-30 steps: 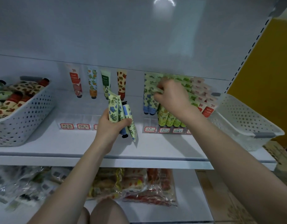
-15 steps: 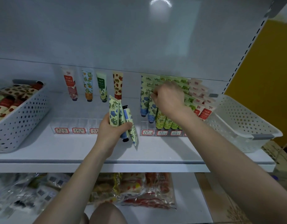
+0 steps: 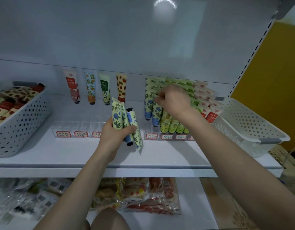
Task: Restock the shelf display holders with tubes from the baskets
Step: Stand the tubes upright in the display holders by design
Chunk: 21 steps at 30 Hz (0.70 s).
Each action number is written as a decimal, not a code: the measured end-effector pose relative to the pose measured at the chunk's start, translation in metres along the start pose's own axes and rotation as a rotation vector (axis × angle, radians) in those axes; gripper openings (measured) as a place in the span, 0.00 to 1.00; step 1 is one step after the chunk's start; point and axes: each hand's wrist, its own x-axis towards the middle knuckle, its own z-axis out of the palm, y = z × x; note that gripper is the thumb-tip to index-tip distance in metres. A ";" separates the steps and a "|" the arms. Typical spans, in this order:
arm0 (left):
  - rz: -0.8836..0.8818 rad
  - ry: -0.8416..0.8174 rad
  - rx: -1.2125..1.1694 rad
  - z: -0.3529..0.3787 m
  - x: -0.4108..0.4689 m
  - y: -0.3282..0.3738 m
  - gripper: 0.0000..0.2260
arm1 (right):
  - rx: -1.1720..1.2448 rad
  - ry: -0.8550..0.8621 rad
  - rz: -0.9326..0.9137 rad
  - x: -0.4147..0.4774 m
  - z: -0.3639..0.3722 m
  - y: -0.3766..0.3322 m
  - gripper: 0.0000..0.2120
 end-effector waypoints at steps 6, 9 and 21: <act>0.001 0.004 0.012 -0.001 0.000 -0.001 0.11 | 0.031 0.106 -0.039 -0.001 0.002 0.000 0.12; 0.005 -0.015 0.003 -0.003 0.000 0.000 0.10 | 0.102 0.217 -0.079 -0.001 -0.002 -0.001 0.11; 0.106 0.000 -0.097 0.002 -0.016 0.023 0.12 | 0.795 -0.106 -0.099 -0.038 -0.009 -0.035 0.09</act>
